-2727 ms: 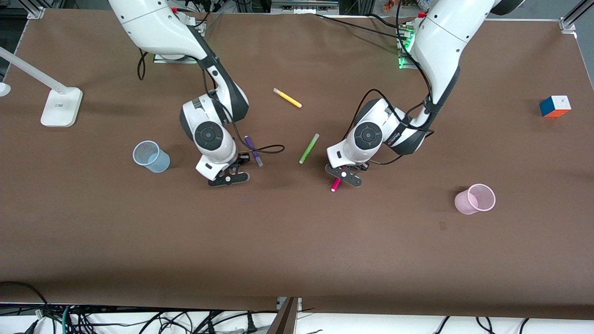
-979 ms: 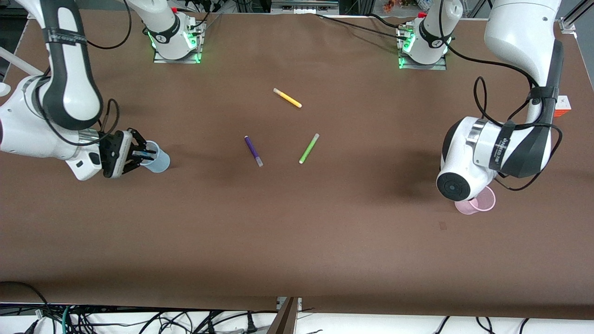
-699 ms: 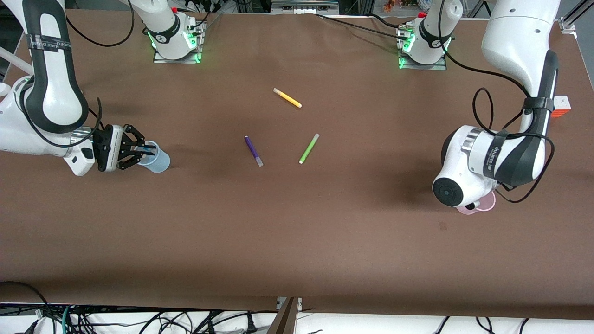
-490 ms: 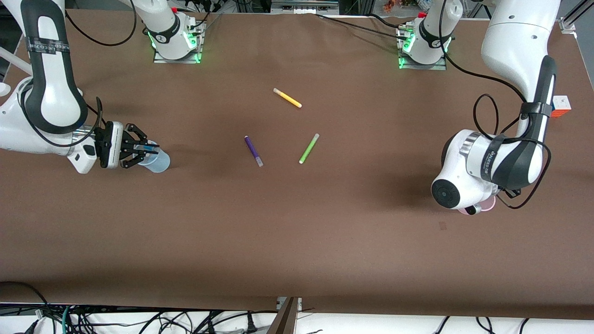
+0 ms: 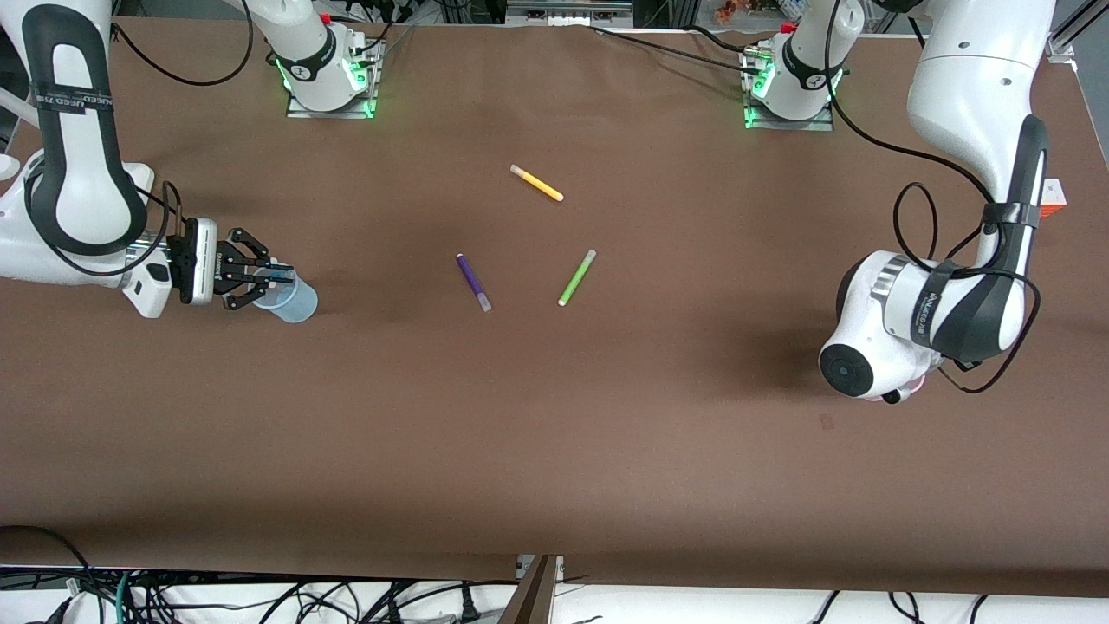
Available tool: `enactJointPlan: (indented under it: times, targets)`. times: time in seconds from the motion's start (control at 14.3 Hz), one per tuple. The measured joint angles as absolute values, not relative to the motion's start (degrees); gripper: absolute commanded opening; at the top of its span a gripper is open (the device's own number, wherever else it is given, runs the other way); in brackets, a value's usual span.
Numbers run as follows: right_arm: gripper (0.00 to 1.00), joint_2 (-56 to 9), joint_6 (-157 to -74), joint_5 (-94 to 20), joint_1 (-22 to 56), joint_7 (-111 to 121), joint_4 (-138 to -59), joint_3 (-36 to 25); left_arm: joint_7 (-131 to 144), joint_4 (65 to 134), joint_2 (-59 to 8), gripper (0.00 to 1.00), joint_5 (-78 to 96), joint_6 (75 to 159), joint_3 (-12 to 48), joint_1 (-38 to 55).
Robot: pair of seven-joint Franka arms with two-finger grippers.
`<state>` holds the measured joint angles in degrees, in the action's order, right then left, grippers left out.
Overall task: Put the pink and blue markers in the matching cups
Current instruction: 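Hold blue over the clear cup while the left gripper holds pink over its cup, then open the right gripper dropping blue marker while the left gripper drops pink marker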
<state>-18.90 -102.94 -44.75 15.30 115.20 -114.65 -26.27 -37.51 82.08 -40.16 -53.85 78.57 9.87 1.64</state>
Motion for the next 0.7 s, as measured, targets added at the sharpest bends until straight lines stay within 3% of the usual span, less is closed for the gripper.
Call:
enactJointPlan:
  times: [0.14, 0.21, 0.35, 0.7]
  targets:
    - [0.02, -19.2, -102.7, -44.8, 15.1, 116.1, -114.7, -26.3, -35.9, 82.1, -40.4, 0.0, -53.9, 78.6, 9.9, 1.8]
    - [0.17, -19.4, -102.6, -44.9, 15.0, 116.4, -114.7, -26.3, -35.3, 82.1, -40.5, 0.0, -53.9, 78.6, 9.9, 1.8]
    - [1.0, -19.7, -102.4, -45.0, 14.7, 116.4, -114.7, -26.3, -33.4, 82.1, -40.7, 0.01, -53.9, 78.6, 10.0, 2.1]
    - [1.0, -19.7, -102.4, -45.6, 14.0, 112.4, -113.3, -26.3, -27.3, 82.1, -42.2, 0.06, -54.7, 78.4, 10.0, 3.5]
